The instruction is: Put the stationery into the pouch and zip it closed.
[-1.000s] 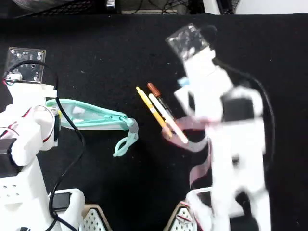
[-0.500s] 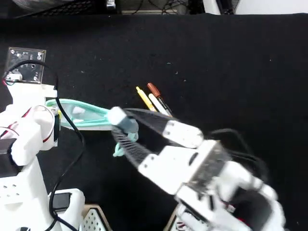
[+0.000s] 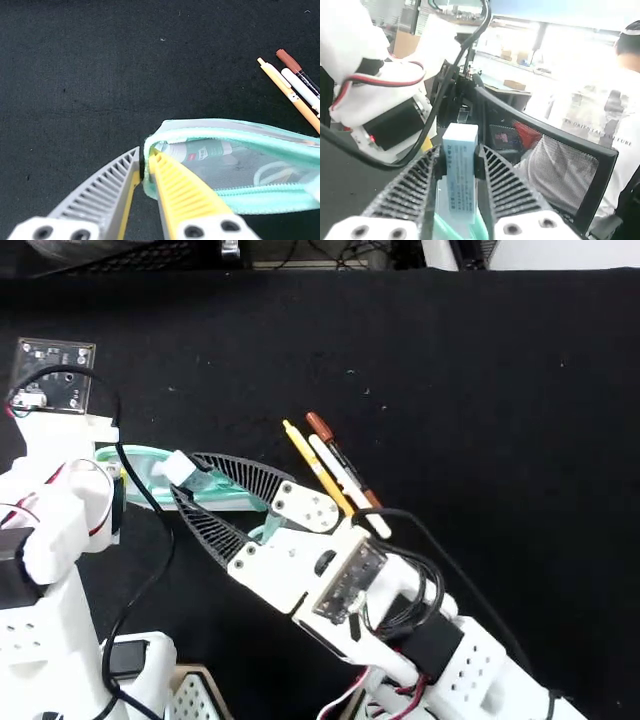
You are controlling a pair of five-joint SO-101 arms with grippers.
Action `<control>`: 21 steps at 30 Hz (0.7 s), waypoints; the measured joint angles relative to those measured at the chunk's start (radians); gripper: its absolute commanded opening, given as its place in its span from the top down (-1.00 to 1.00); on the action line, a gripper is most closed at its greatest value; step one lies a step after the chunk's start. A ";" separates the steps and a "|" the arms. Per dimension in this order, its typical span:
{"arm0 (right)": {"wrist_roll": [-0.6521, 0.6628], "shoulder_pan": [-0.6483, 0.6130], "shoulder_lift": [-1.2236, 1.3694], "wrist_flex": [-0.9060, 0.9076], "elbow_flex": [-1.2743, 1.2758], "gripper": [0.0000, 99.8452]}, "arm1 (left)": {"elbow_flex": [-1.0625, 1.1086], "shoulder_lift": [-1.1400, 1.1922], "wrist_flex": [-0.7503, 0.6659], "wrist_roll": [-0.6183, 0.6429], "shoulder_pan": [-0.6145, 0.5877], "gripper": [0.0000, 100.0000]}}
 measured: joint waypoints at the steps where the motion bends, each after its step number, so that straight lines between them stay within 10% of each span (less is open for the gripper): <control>1: 0.000 0.000 0.012 0.000 0.006 0.98 | 0.000 0.000 0.000 0.000 0.000 0.94; 11: 0.000 0.003 0.206 -0.002 0.009 0.85 | 0.000 0.000 0.000 0.000 0.000 0.94; 21: -0.002 0.002 0.224 0.543 -0.379 0.48 | 0.000 0.002 0.000 0.000 0.000 0.94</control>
